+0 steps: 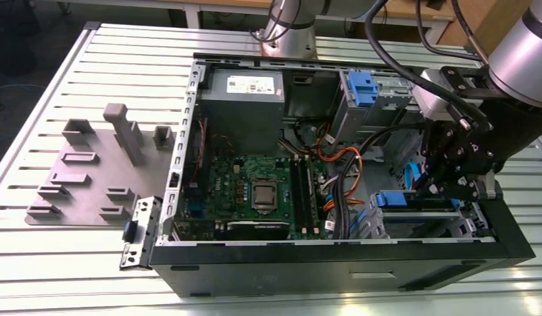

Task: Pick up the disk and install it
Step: 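Insert the first disk wire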

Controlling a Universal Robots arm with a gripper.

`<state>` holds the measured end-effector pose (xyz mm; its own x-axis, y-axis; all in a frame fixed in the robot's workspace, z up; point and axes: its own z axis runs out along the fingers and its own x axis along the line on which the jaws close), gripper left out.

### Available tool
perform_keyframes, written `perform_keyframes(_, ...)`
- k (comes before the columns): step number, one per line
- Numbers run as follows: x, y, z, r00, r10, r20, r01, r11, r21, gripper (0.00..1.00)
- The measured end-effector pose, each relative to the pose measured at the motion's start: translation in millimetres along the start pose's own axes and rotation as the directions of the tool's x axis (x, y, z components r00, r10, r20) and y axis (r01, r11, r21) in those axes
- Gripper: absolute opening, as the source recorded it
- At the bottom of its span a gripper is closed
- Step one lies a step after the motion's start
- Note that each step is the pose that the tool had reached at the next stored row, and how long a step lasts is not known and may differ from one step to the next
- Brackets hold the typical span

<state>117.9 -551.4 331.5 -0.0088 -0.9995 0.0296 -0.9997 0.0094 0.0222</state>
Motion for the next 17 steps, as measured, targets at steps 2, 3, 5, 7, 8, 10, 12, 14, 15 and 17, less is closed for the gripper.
perform_keyframes(2, 0.0, 0.0, 0.0, 1.0, 0.0, -0.0001, 0.0, 1.0, 0.0, 0.16)
perform_keyframes(3, 0.0, 0.0, 0.2, 1.0, 0.0, 0.0002, 0.0, 1.0, 0.0, 0.16)
perform_keyframes(5, 0.0, 0.0, 0.2, 1.0, 0.0, 0.0001, 0.0, 1.0, 0.0, 0.16)
perform_keyframes(7, 0.0, 0.0, 0.2, 1.0, 0.0, 0.0002, 0.0, 1.0, 0.0, 0.16)
perform_keyframes(8, 0.0, 0.0, 0.4, 1.0, 0.0, 0.0006, 0.0, 1.0, 0.0, 0.17)
perform_keyframes(10, 0.0, 0.0, 0.4, 1.0, 0.0, 0.0005, 0.0, 1.0, 0.0, 0.17)
perform_keyframes(12, 0.0, 0.0, 0.3, 1.0, 0.0, 0.0003, 0.0, 1.0, 0.0, 0.24)
perform_keyframes(14, 0.0, 0.0, 0.2, 1.0, 0.0, 0.0002, 0.0, 1.0, 0.0, 0.24)
perform_keyframes(15, 0.0, 0.0, -0.3, 1.0, 0.0, 0.0, 0.0, 1.0, 0.0, 0.24)
perform_keyframes(17, 0.1, 0.1, -3.2, 1.0, 0.0, 0.0002, 0.0, 1.0, 0.0, 0.24)
